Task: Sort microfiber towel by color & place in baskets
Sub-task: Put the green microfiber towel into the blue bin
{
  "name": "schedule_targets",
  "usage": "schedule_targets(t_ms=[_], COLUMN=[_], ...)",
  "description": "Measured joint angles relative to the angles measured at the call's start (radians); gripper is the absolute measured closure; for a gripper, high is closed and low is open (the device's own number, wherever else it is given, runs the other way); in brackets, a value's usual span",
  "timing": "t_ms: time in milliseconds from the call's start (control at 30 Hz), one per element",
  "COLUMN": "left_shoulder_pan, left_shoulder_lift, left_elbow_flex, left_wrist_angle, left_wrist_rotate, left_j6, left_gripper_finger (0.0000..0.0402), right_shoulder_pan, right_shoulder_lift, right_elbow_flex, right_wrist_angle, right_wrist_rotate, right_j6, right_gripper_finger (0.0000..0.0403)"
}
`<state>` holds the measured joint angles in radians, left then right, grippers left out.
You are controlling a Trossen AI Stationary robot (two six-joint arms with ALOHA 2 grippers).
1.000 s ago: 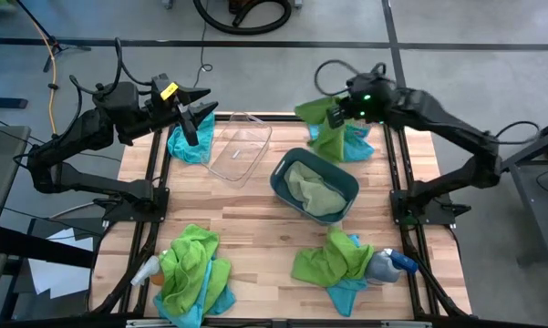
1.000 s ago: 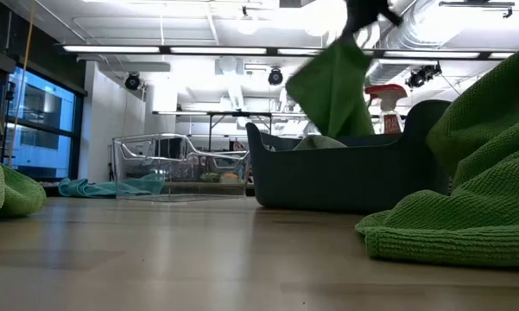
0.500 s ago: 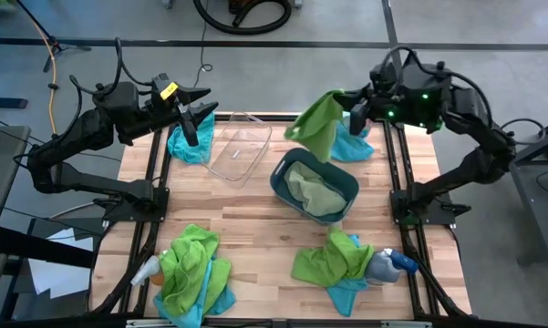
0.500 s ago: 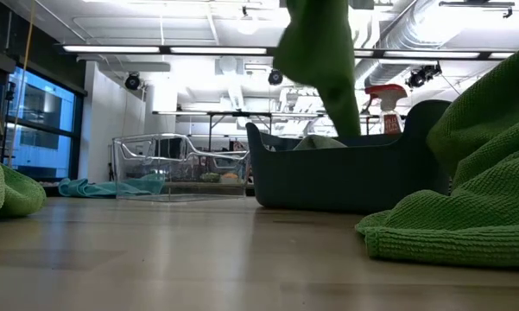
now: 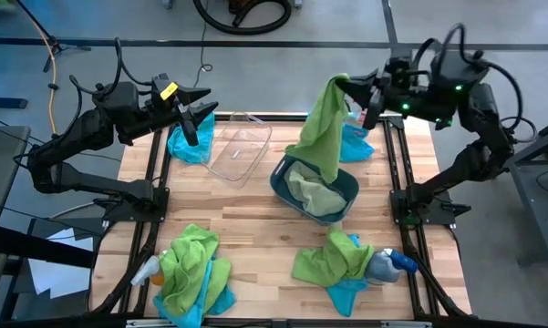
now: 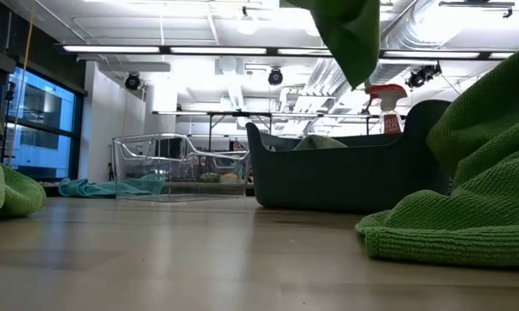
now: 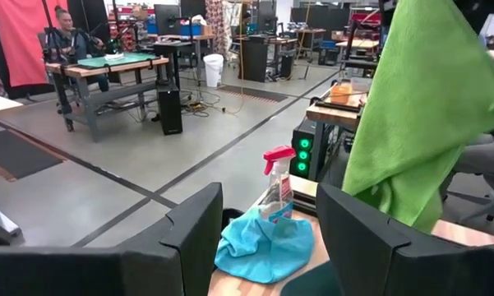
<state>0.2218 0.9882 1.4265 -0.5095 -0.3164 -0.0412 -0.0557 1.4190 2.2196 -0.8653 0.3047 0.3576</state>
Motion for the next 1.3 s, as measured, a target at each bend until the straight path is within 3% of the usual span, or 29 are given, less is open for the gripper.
schedule_targets(t_ms=[500, 967, 1167, 1300], left_shoulder_pan=[0.0, 0.0, 0.0, 0.0], left_shoulder_lift=[0.0, 0.0, 0.0, 0.0], left_elbow_flex=[0.0, 0.0, 0.0, 0.0], left_wrist_angle=[0.0, -0.001, 0.0, 0.0], left_wrist_rotate=[0.0, -0.001, -0.001, -0.001], left_j6=[-0.018, -0.018, -0.018, -0.017], left_gripper_finger=[0.0216, 0.0216, 0.0216, 0.0216], right_shoulder_pan=[0.117, 0.199, 0.198, 0.198], right_shoulder_lift=[0.049, 0.067, 0.083, 0.093], right_elbow_flex=[-0.042, -0.042, -0.042, -0.042], right_wrist_angle=[-0.023, -0.51, -0.541, -0.535], right_wrist_rotate=[-0.022, 0.309, 0.28, 0.199], right_j6=[0.091, 0.368, 0.402, 0.395], right_gripper_finger=[0.0403, 0.0403, 0.0403, 0.0403])
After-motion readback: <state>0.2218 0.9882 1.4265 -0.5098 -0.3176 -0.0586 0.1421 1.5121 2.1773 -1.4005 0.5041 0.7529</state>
